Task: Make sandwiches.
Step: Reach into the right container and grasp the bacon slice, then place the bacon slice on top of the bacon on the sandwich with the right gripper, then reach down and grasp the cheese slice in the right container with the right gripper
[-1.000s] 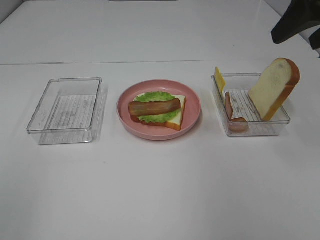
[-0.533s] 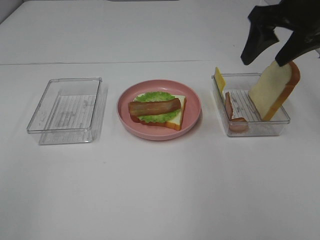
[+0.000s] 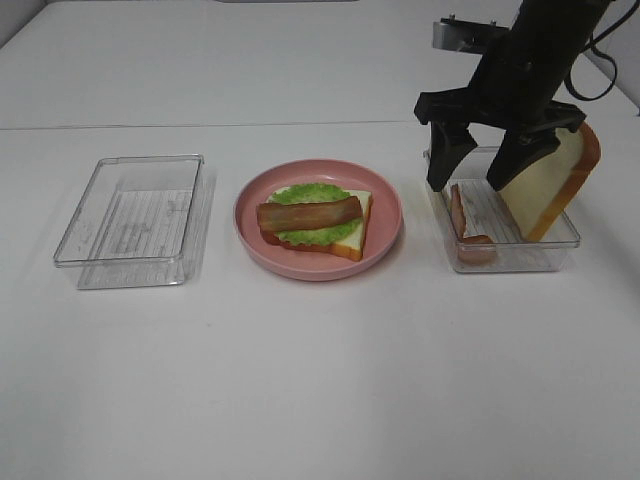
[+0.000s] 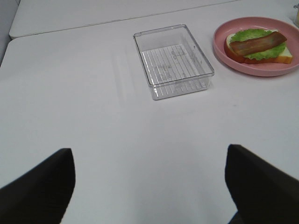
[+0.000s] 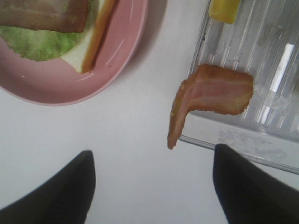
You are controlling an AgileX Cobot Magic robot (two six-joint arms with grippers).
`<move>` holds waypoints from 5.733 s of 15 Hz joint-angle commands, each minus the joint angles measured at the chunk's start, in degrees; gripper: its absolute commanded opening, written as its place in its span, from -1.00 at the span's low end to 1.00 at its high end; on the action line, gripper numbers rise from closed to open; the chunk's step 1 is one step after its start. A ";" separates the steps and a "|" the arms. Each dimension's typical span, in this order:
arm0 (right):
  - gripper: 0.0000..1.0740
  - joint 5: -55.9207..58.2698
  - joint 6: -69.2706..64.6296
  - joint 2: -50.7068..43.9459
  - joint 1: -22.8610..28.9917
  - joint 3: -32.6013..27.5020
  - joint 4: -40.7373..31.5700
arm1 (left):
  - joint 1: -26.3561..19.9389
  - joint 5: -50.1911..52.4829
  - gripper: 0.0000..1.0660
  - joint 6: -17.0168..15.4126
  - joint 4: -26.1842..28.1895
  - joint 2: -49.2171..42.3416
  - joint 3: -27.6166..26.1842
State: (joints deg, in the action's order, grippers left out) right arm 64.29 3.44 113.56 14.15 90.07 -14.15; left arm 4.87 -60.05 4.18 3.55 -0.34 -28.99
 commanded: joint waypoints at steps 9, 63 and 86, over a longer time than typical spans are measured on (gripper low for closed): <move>-0.09 -4.24 -0.06 5.96 0.11 0.46 1.26 | -0.06 0.40 0.56 0.06 0.29 -1.15 0.29; 0.44 -18.51 4.87 7.51 5.04 0.52 -19.42 | -0.06 0.40 0.56 0.00 0.29 -1.15 0.29; 0.24 -3.67 -7.62 16.39 2.06 24.41 14.15 | -0.06 0.40 0.56 0.00 0.29 -1.15 0.29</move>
State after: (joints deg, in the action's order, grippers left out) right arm 60.33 -4.13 129.89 16.44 114.02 0.00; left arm 4.87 -60.05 4.18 3.55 -0.34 -28.99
